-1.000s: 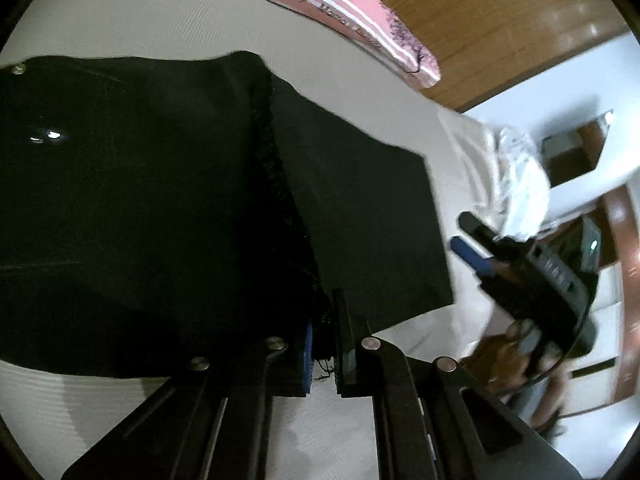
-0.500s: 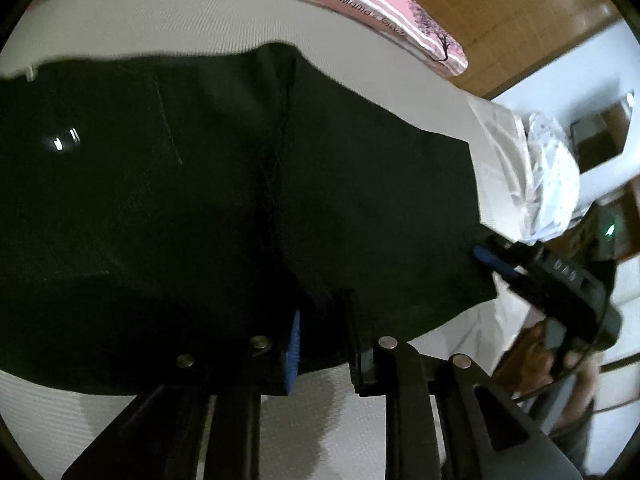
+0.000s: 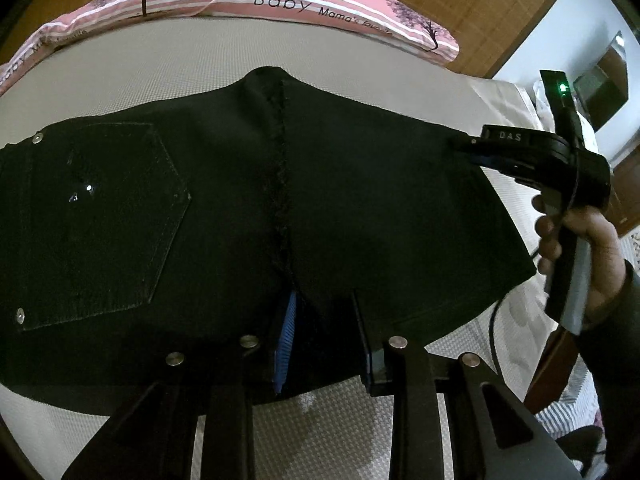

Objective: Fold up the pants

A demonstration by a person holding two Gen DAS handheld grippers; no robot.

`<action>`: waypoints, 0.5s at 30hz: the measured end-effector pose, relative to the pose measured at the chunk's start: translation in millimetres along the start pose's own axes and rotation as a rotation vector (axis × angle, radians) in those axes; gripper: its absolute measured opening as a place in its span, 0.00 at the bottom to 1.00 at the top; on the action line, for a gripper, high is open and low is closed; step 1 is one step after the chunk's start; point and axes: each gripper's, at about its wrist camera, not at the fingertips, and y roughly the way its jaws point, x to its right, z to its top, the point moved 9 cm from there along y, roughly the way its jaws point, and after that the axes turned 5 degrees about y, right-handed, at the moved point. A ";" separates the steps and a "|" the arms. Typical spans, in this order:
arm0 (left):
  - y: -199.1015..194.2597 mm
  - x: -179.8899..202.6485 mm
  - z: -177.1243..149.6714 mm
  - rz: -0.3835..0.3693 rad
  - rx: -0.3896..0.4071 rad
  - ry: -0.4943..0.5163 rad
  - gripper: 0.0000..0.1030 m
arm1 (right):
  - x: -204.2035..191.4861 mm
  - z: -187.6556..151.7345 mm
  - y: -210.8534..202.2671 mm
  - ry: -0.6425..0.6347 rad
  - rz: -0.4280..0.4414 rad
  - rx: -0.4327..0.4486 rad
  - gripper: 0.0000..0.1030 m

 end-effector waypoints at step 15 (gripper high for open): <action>-101.2 -102.3 -30.7 0.078 0.215 -0.209 0.41 | -3.3 -66.3 -33.0 -0.020 0.066 -0.049 0.33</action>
